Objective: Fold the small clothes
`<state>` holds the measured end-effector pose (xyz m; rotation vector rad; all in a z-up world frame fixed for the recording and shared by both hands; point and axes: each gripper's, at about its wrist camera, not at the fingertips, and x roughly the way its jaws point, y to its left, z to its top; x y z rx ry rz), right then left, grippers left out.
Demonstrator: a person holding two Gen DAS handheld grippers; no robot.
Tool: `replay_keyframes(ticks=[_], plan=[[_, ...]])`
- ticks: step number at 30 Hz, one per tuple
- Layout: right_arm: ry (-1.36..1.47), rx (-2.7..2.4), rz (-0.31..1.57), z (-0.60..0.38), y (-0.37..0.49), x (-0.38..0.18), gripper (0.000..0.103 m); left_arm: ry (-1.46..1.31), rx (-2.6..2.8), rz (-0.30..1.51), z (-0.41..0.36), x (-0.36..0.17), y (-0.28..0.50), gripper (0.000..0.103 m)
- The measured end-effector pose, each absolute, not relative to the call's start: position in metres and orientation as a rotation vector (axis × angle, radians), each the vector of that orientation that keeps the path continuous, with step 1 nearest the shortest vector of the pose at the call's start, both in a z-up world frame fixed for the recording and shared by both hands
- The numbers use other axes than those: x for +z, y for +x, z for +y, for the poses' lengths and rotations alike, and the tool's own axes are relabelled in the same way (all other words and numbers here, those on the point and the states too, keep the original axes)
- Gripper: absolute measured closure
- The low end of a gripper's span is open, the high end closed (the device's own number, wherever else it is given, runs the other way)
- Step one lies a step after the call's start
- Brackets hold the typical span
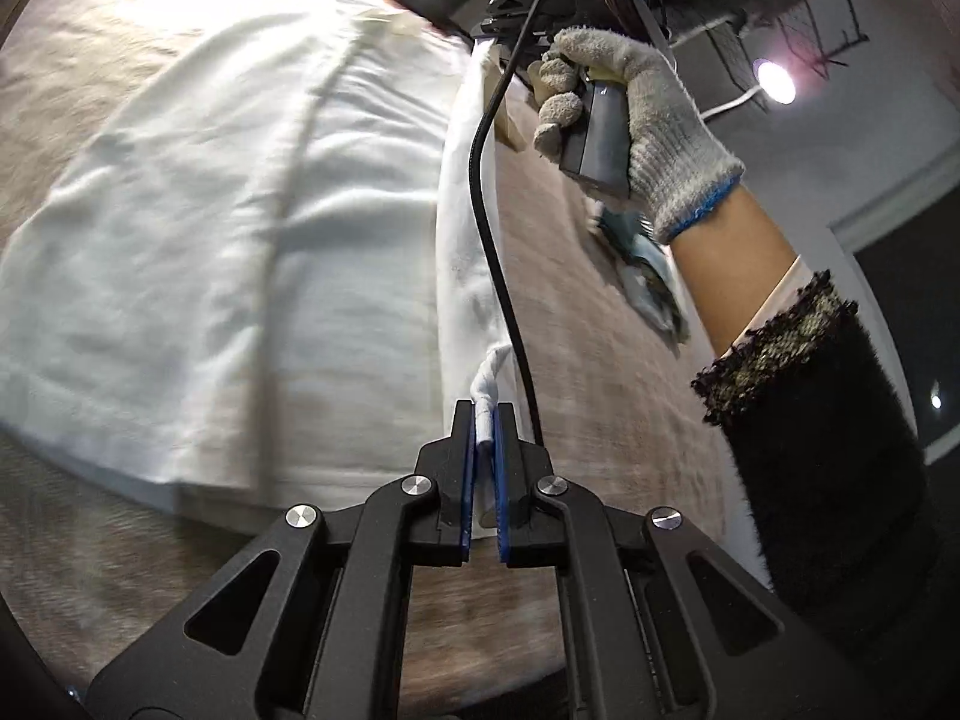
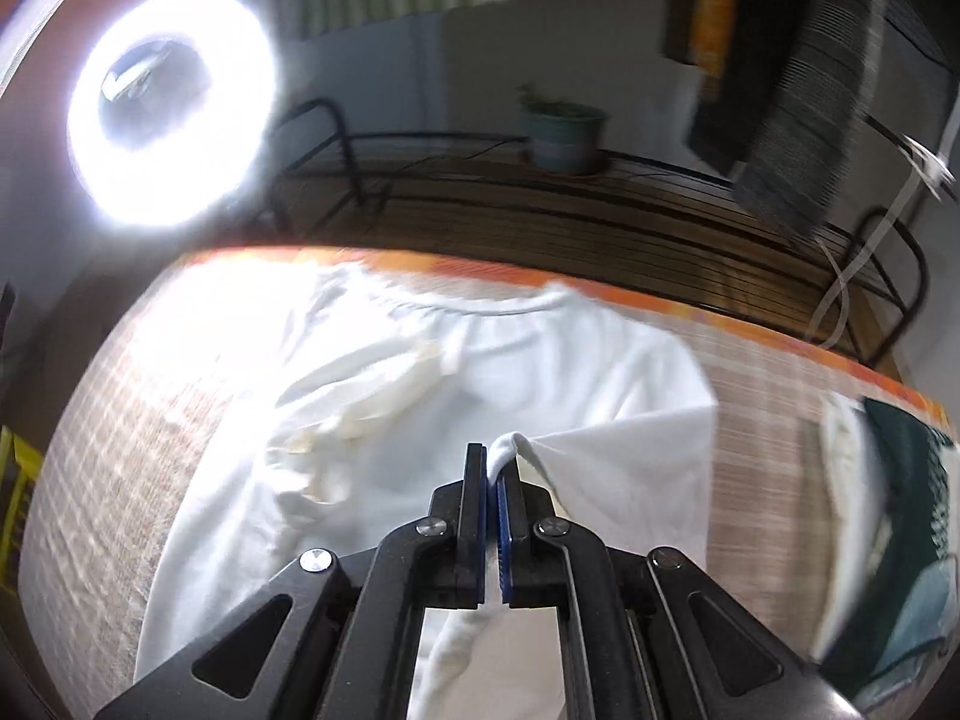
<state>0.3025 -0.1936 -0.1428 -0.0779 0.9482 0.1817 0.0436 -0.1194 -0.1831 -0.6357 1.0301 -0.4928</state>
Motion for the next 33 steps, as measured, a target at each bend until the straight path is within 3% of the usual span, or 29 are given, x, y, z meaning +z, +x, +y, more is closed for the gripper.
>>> replay_keyframes(ticks=[8,11,13,17,21,25,33], plan=[[-0.181,0.232,1.0,-0.141,0.308,-0.176,0.103,-0.683,-0.41,1.062,-0.091,-0.202,0.042,0.1],[-0.155,0.26,1.038,-0.141,0.312,-0.186,0.091,-0.672,-0.39,1.062,-0.087,-0.203,0.039,0.1],[-0.09,0.312,1.054,-0.147,0.31,-0.185,0.068,-0.662,-0.368,1.048,-0.083,-0.202,0.034,0.1],[0.048,0.401,1.034,-0.169,0.304,-0.165,0.065,-0.671,-0.363,1.068,-0.077,-0.204,0.027,0.1],[0.153,0.351,0.948,-0.213,0.301,-0.139,0.05,-0.638,-0.405,1.048,-0.078,-0.186,0.02,0.1],[0.181,0.168,0.961,-0.263,0.304,-0.147,0.039,-0.536,-0.453,1.021,-0.077,-0.158,0.016,0.1],[0.234,0.176,1.054,-0.293,0.309,-0.178,0.048,-0.388,-0.41,0.983,-0.032,-0.11,0.07,0.1]])
